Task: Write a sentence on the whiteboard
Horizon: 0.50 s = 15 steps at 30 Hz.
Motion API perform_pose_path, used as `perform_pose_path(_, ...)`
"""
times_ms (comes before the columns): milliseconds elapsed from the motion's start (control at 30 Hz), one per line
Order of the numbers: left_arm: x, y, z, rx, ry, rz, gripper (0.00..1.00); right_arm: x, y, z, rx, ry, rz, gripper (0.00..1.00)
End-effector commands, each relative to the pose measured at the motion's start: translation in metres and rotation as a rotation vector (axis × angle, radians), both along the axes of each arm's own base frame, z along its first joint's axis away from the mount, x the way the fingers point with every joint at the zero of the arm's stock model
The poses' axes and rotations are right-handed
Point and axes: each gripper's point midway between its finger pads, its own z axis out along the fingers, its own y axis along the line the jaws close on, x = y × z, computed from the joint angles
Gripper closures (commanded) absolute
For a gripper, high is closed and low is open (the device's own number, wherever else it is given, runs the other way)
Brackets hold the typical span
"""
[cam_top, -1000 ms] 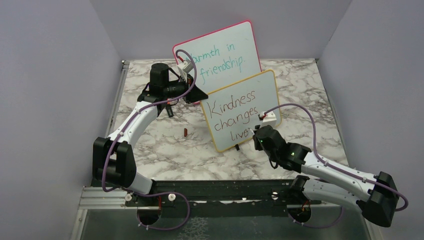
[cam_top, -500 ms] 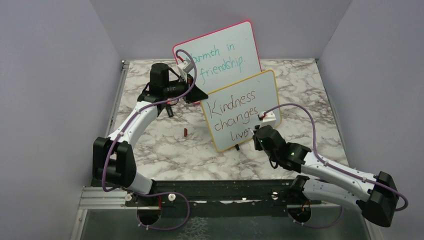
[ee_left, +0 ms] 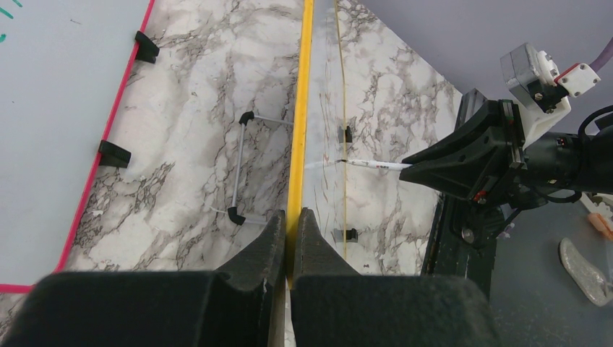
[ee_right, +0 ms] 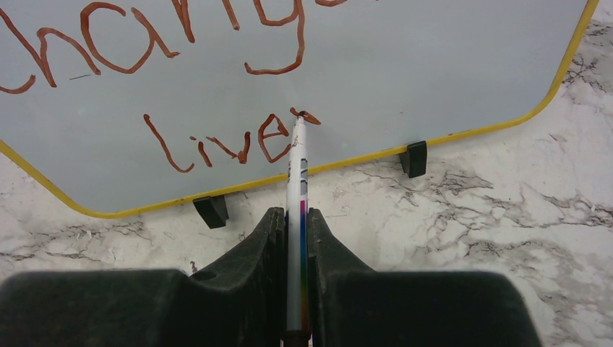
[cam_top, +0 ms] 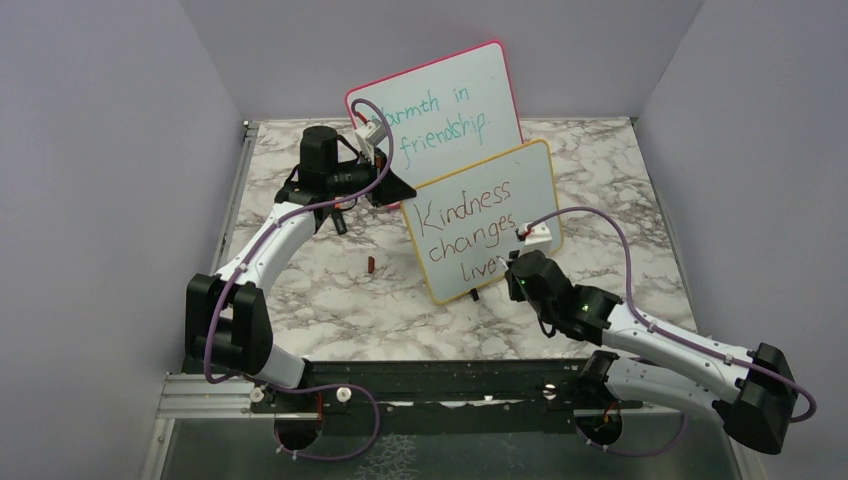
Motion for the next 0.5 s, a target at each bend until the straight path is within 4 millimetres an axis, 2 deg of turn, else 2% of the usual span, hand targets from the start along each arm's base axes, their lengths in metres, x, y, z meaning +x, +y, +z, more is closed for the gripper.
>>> perform_pose_path(0,-0.009,-0.006,-0.035,0.058,0.105,-0.015,1.00,-0.004,0.005,-0.005,0.023,0.030,0.020,0.99)
perform_pose_path(467,-0.009,-0.006,-0.035,0.058,0.104,-0.016,1.00,-0.008,-0.001,-0.019,-0.017,0.079,-0.001,0.99)
